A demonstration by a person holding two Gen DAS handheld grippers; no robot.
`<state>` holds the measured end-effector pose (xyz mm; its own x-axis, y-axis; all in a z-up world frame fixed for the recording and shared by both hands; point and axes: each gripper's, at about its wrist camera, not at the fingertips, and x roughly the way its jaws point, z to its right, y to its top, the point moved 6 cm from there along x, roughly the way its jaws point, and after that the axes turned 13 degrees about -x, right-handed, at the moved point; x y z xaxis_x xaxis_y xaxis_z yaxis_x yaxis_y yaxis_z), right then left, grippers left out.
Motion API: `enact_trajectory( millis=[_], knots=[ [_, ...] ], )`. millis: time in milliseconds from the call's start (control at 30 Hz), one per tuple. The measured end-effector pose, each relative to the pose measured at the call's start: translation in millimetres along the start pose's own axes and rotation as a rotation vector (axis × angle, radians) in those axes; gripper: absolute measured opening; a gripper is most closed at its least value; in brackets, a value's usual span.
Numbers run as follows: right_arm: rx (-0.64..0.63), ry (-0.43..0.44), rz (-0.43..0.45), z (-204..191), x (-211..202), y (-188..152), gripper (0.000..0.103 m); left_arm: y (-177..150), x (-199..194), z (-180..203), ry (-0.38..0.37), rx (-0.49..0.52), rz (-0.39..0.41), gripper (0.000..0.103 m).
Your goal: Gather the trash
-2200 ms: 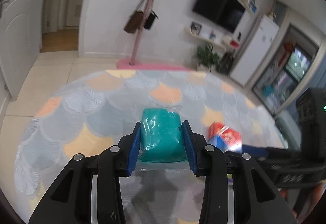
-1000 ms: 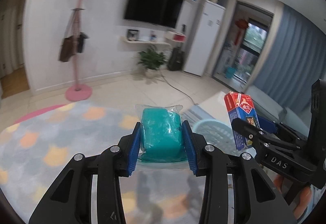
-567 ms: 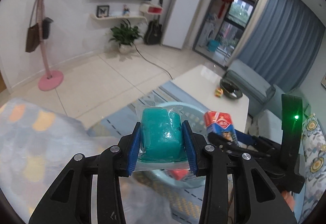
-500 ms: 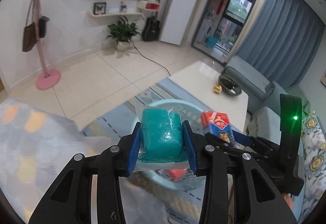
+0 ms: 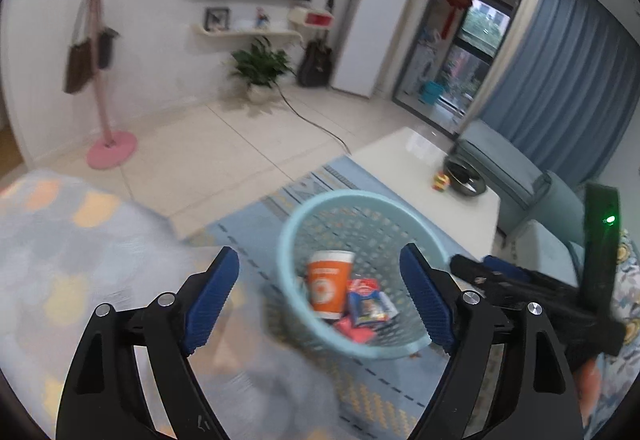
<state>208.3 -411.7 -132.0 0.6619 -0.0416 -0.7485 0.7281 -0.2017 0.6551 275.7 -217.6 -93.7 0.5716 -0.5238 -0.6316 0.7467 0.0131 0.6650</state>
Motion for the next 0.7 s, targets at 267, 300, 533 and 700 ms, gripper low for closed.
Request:
enact_trajectory(
  millis=[267, 300, 533, 700],
  knots=[
    [-0.129, -0.046, 0.168, -61.0, -75.6, -23.8, 0.075, -35.5, -107.6, -40.4, 0.222, 0.011, 0.274, 0.092],
    [-0.155, -0.069, 0.195, -68.2, -83.5, -28.3, 0.075, -42.7, -117.2, -44.8, 0.246, 0.013, 0.301, 0.092],
    [-0.226, -0.159, 0.346, -98.7, -123.2, -49.7, 0.075, -70.9, -150.4, -69.7, 0.300, -0.032, 0.413, 0.093],
    [-0.234, -0.166, 0.367, -104.0, -130.8, -56.2, 0.075, -73.3, -148.8, -75.5, 0.264, -0.045, 0.412, 0.094]
  ],
)
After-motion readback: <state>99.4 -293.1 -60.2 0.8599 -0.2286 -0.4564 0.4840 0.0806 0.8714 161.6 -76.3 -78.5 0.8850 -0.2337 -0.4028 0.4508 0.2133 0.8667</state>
